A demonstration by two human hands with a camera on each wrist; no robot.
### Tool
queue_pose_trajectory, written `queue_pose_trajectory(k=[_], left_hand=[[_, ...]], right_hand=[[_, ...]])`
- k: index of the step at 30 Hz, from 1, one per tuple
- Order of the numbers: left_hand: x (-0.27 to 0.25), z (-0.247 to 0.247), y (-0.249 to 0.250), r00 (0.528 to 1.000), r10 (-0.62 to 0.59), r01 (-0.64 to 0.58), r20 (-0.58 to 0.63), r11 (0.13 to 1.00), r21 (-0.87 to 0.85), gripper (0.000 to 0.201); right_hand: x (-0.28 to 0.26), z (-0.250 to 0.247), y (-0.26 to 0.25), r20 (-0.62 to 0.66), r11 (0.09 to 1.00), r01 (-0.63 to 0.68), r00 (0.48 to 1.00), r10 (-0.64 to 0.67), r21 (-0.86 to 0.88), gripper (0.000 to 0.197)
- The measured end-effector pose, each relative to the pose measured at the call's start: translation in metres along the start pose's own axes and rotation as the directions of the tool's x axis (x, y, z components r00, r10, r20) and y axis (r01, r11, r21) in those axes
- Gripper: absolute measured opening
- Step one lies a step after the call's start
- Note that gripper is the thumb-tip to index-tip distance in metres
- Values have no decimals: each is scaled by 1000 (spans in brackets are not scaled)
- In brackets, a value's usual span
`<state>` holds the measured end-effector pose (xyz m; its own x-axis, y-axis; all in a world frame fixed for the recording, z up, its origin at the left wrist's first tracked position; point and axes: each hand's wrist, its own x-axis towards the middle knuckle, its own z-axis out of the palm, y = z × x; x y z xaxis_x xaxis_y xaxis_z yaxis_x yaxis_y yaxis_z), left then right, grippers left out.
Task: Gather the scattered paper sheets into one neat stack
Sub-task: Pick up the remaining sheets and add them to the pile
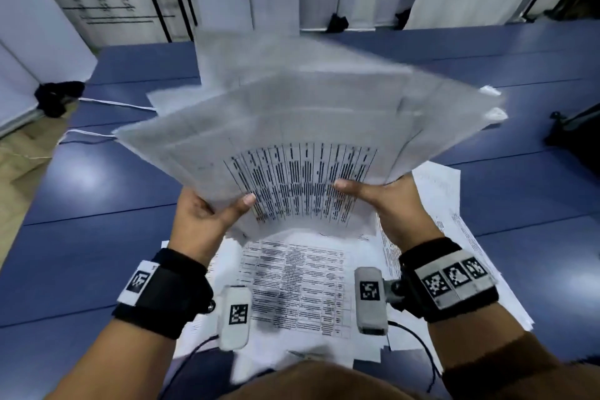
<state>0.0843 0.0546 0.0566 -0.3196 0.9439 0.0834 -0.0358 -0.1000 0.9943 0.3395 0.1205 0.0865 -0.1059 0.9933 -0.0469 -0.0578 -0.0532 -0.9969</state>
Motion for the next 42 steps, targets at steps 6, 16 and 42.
queue_pose_trajectory(k=[6, 16, 42], left_hand=[[8, 9, 1, 994, 0, -4, 108, 999, 40, 63], [16, 28, 6, 998, -16, 16, 69, 1000, -4, 58], [33, 30, 7, 977, -87, 107, 195, 990, -91, 69]], right_hand=[[-2, -3, -1, 94, 997, 30, 995, -37, 68, 53], [7, -8, 32, -115, 989, -140, 984, 133, -49, 73], [11, -9, 20, 128, 997, -59, 990, 52, 49, 55]])
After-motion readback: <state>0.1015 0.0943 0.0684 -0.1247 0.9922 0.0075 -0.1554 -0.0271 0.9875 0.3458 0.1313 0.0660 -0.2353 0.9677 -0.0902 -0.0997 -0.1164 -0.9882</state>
